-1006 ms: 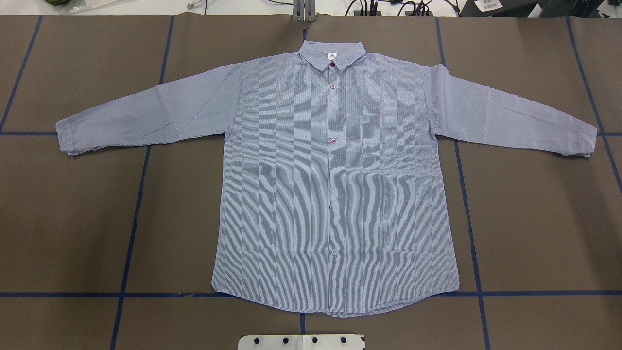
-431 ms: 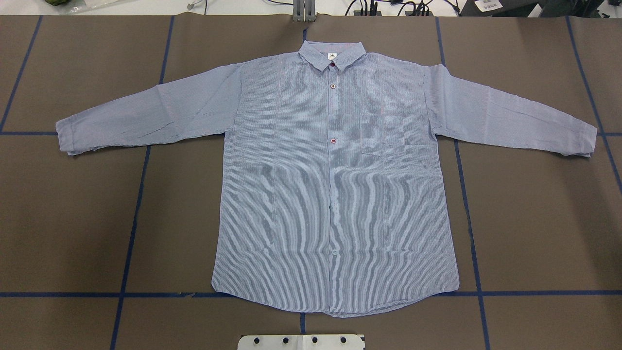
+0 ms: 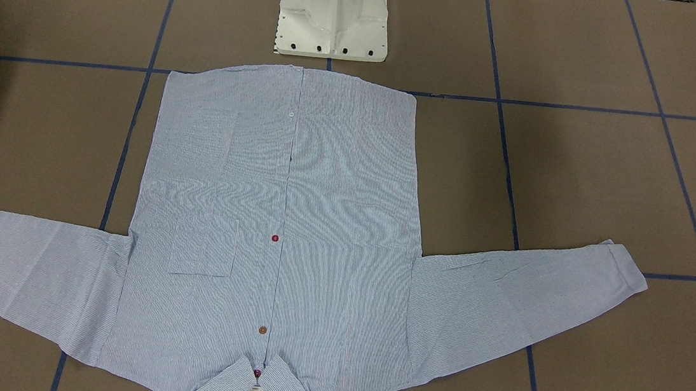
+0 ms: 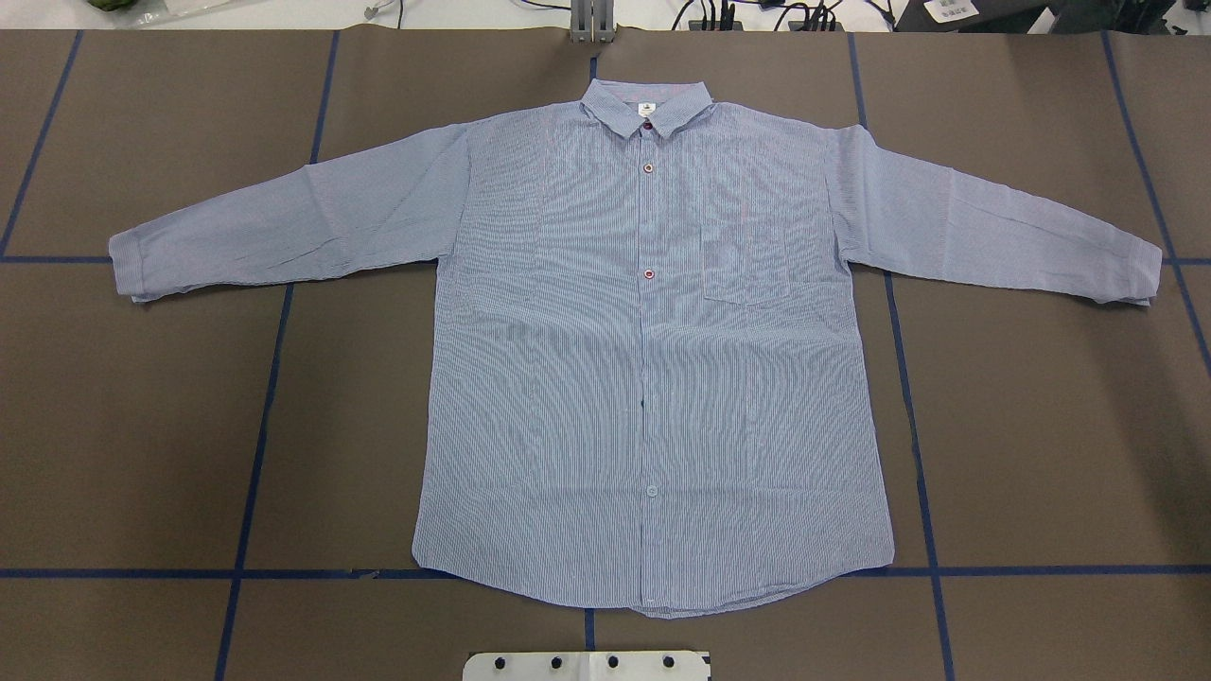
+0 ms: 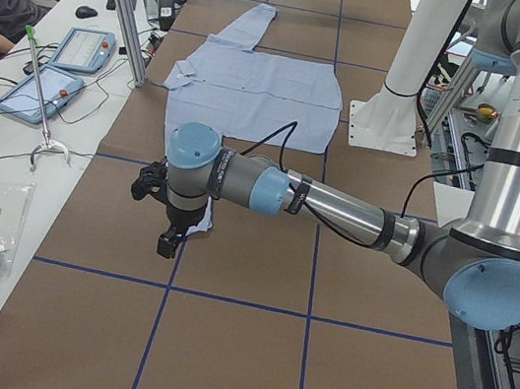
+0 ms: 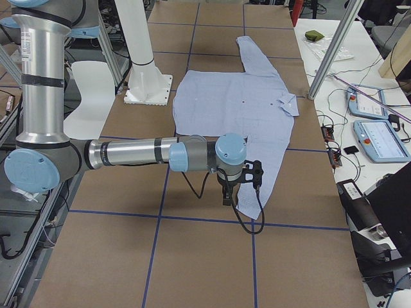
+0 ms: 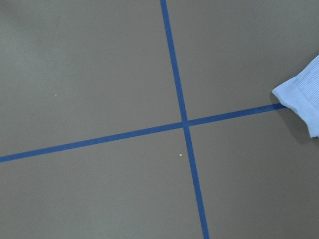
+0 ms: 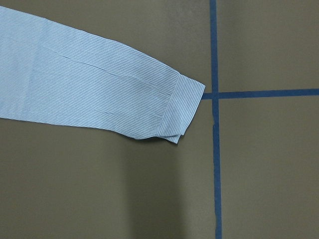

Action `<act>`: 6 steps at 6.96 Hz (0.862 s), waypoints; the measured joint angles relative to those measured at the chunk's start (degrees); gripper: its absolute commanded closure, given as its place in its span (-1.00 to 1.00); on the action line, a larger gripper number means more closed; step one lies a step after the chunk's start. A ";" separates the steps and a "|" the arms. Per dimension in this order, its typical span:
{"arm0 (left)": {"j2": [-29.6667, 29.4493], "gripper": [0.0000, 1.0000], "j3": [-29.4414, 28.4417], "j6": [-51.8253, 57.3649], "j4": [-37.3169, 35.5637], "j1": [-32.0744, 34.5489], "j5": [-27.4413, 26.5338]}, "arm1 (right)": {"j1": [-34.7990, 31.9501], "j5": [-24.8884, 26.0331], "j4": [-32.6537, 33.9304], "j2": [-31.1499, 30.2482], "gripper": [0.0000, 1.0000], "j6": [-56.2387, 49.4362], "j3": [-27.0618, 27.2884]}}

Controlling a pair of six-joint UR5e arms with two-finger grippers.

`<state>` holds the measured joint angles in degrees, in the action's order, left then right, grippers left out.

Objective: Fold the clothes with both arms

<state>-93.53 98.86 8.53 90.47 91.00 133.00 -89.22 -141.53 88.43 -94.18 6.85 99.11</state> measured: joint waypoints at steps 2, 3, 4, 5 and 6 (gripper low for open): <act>0.42 -0.99 -0.62 -0.25 3.39 -0.06 0.27 | 2.26 0.07 -14.97 1.56 -1.00 4.10 -10.59; 0.29 -0.99 -0.68 -0.44 3.85 -0.09 0.44 | 4.14 0.17 -23.57 3.48 -1.00 9.31 -17.03; 0.25 -0.99 -0.64 -0.53 3.99 -0.14 0.51 | 6.14 0.48 -28.87 5.80 -1.00 14.69 -21.62; 0.28 -0.99 -0.65 -0.48 4.09 -0.18 0.52 | 8.40 1.69 -31.04 7.79 -1.00 18.43 -24.22; 0.30 -0.99 -0.65 -0.35 4.17 -0.19 0.51 | 10.65 3.62 -31.81 9.00 -0.99 20.03 -25.51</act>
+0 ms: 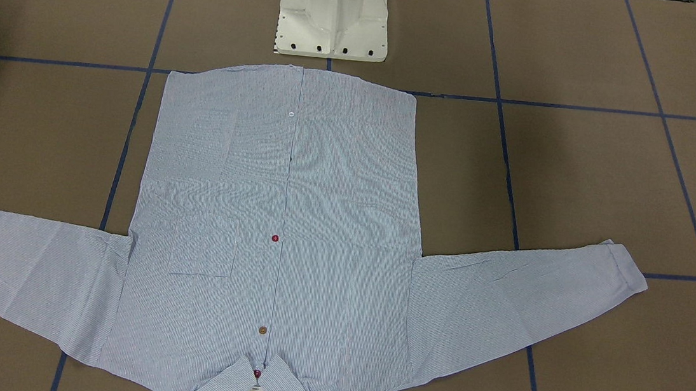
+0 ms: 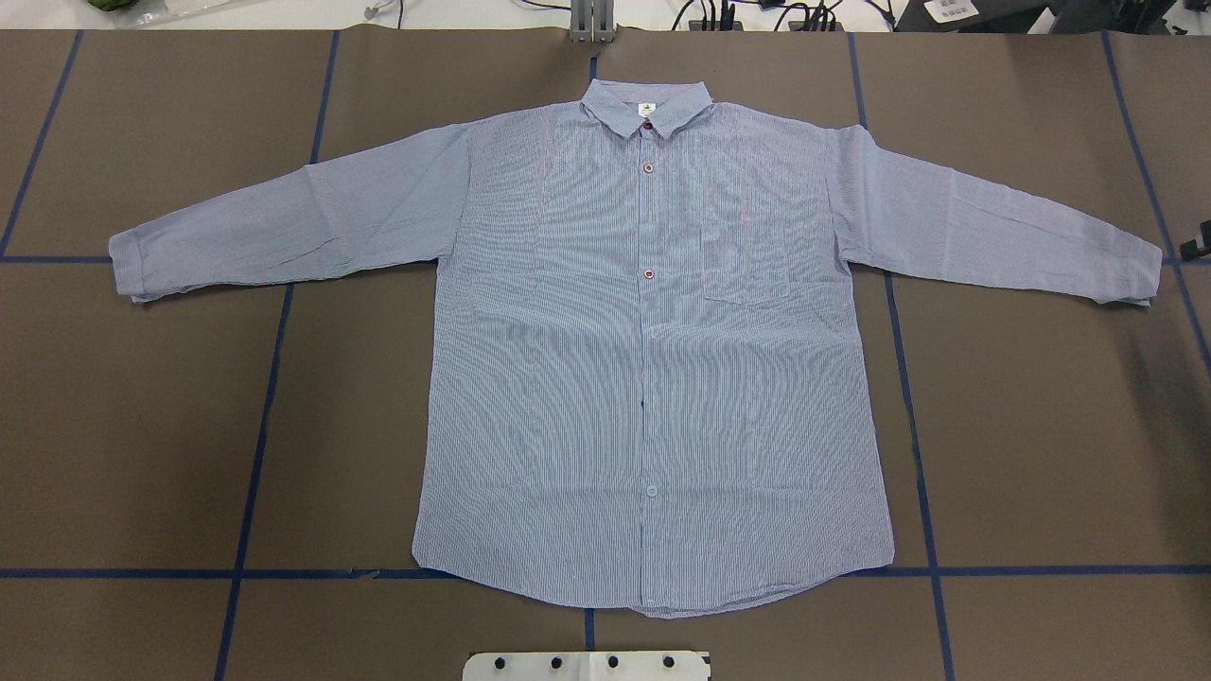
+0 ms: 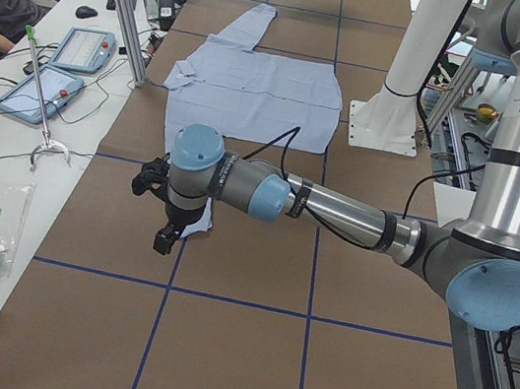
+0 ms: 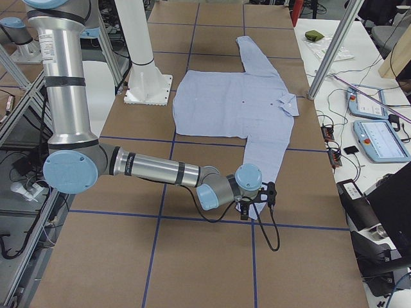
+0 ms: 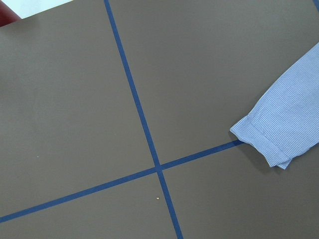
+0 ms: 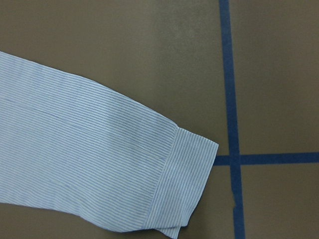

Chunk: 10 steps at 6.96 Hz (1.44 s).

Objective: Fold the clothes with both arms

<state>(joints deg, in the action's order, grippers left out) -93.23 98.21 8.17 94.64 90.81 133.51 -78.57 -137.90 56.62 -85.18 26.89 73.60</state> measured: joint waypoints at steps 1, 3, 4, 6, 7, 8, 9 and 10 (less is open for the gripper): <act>-0.01 -0.99 0.02 0.08 0.06 -0.01 0.00 | 1.56 1.44 -0.26 0.72 -0.98 0.60 -0.83; -0.08 -0.99 0.21 -0.02 0.10 -0.01 0.06 | 3.40 2.29 -0.34 1.19 -0.78 0.86 -2.47; -0.13 -0.99 0.38 -0.06 0.10 -0.02 0.07 | 3.95 2.32 -0.31 1.22 -0.66 0.88 -2.98; -0.18 -0.99 0.58 -0.11 0.10 -0.02 0.10 | 5.42 2.39 -0.21 1.24 -0.48 0.89 -3.63; -0.22 -0.99 0.69 -0.14 0.10 -0.02 0.14 | 5.83 2.41 -0.15 1.24 -0.45 0.89 -3.98; -0.26 -0.99 0.76 -0.17 0.10 -0.02 0.16 | 6.10 2.40 -0.10 1.30 -0.40 0.93 -4.37; -0.30 -0.99 0.83 -0.17 0.10 -0.02 0.17 | 6.24 2.39 -0.05 1.38 -0.35 0.98 -4.54; -0.34 -0.99 0.92 -0.17 0.10 -0.02 0.19 | 6.26 2.38 0.03 1.55 -0.34 1.01 -4.57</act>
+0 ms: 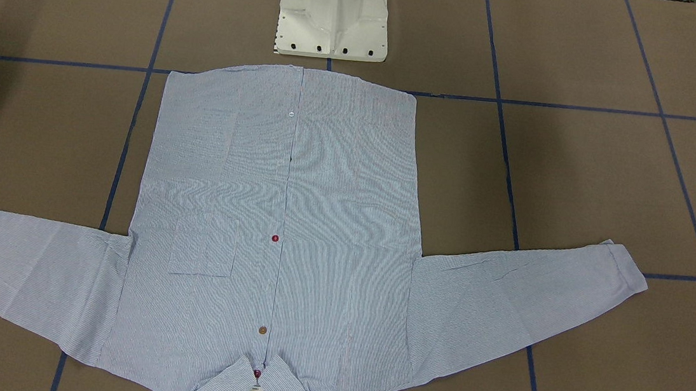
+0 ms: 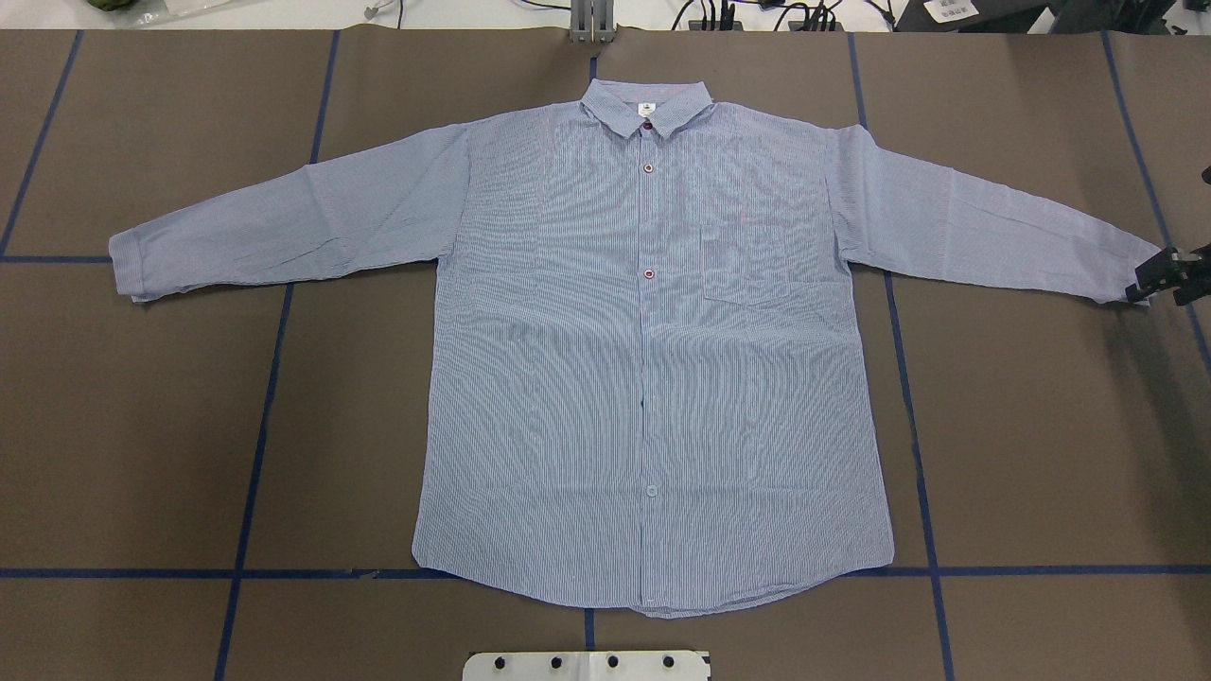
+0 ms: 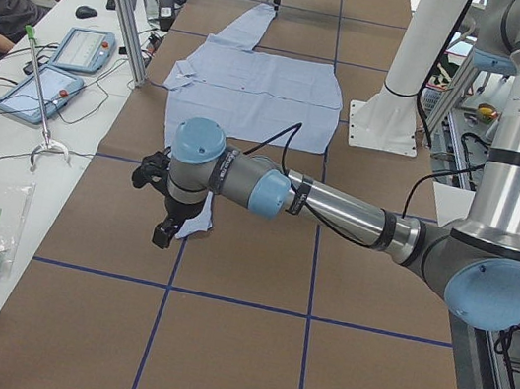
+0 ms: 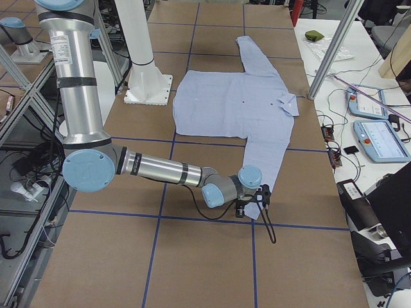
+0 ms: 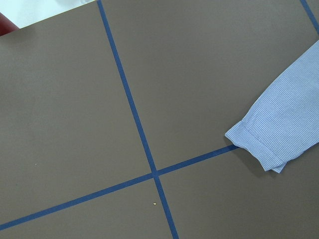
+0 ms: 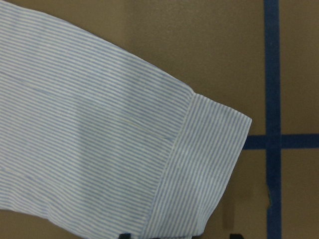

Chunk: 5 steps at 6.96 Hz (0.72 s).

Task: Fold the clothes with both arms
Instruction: 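Lower the right gripper to the cuff of the sleeve nearest it and grasp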

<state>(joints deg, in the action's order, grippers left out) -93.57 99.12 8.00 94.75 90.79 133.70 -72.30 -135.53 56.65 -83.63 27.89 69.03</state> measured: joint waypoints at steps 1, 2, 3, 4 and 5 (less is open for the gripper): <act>-0.02 -0.99 0.13 0.00 0.00 0.00 0.04 | 0.00 0.01 0.14 0.18 -0.33 0.03 -0.02; -0.03 -0.99 0.27 0.00 0.00 0.00 0.06 | -0.02 0.12 0.22 0.27 -0.33 0.05 -0.03; -0.03 -0.99 0.32 0.00 0.00 0.00 0.06 | -0.03 0.75 0.22 0.32 -0.33 0.05 -0.06; -0.03 -0.99 0.38 -0.02 0.00 0.00 0.07 | -0.03 1.96 0.22 0.34 -0.27 0.06 -0.14; -0.06 -0.99 0.45 -0.06 0.00 0.00 0.07 | -0.03 2.84 0.21 0.33 -0.22 0.06 -0.26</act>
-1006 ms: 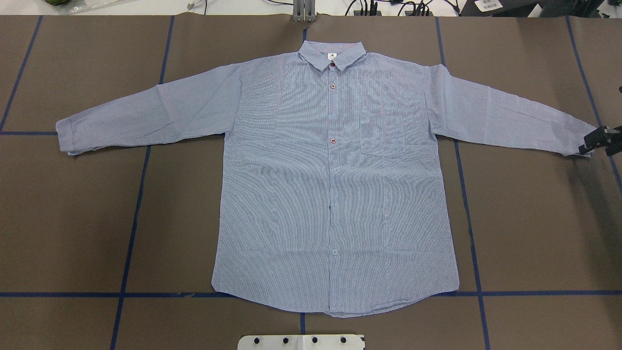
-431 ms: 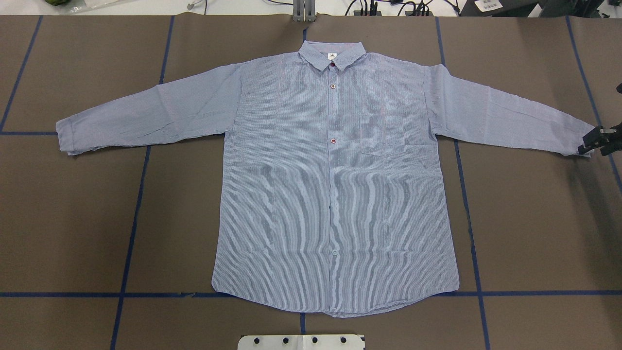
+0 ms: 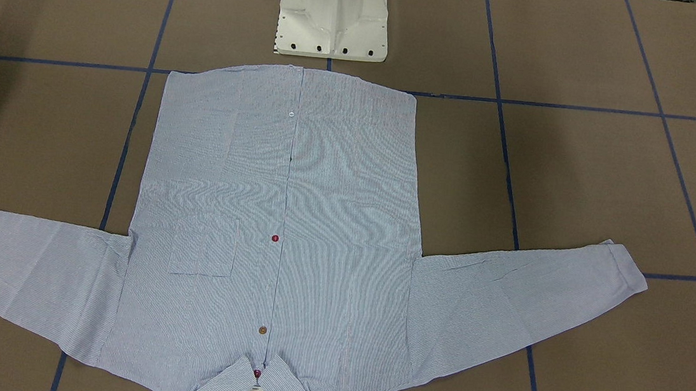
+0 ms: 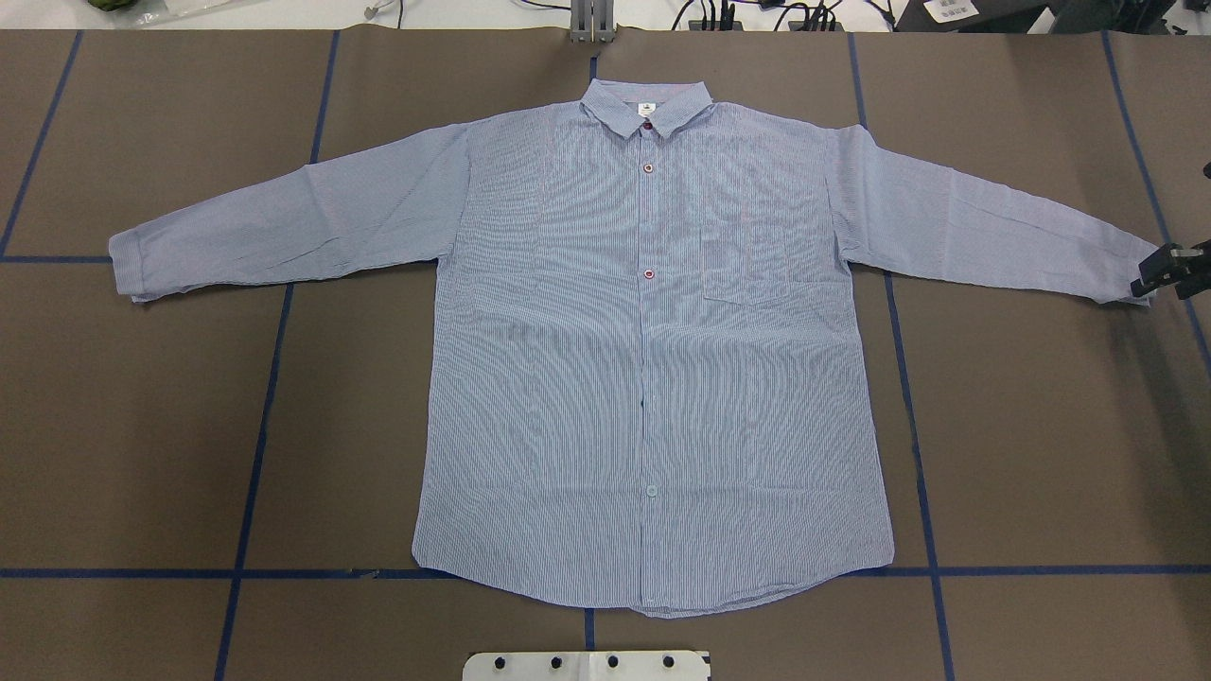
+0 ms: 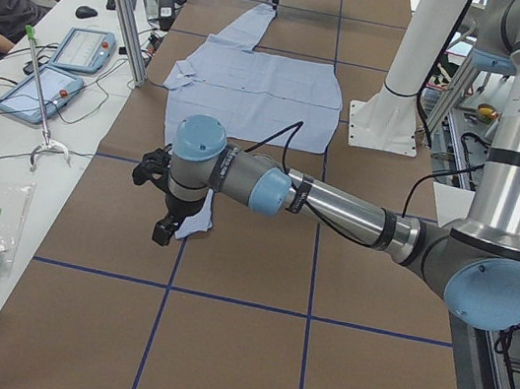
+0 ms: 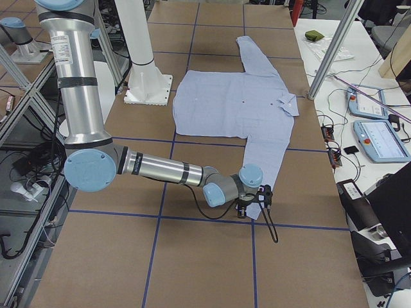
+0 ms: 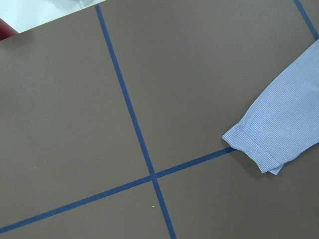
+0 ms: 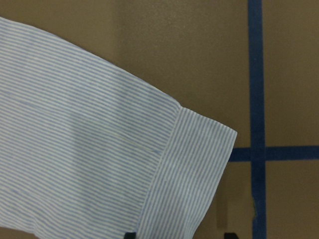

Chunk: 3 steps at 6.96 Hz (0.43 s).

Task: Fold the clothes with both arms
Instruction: 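Lower the right gripper to the cuff of the sleeve nearest it and grasp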

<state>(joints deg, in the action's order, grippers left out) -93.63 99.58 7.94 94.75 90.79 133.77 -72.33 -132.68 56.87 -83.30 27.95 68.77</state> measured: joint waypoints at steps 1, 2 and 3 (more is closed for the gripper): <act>-0.06 -0.99 0.04 -0.02 0.00 0.00 0.00 | 0.00 0.38 0.00 0.00 -0.22 0.00 -0.21; -0.18 -0.99 0.07 -0.02 0.00 0.00 0.00 | 0.00 0.52 0.01 0.12 -0.22 0.00 -0.51; -0.31 -0.99 0.09 -0.03 0.00 0.00 0.00 | 0.01 0.56 0.05 0.29 -0.23 0.00 -0.78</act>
<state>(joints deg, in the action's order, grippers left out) -93.94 99.66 7.91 94.75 90.79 133.77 -72.33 -132.12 56.92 -83.01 27.95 67.99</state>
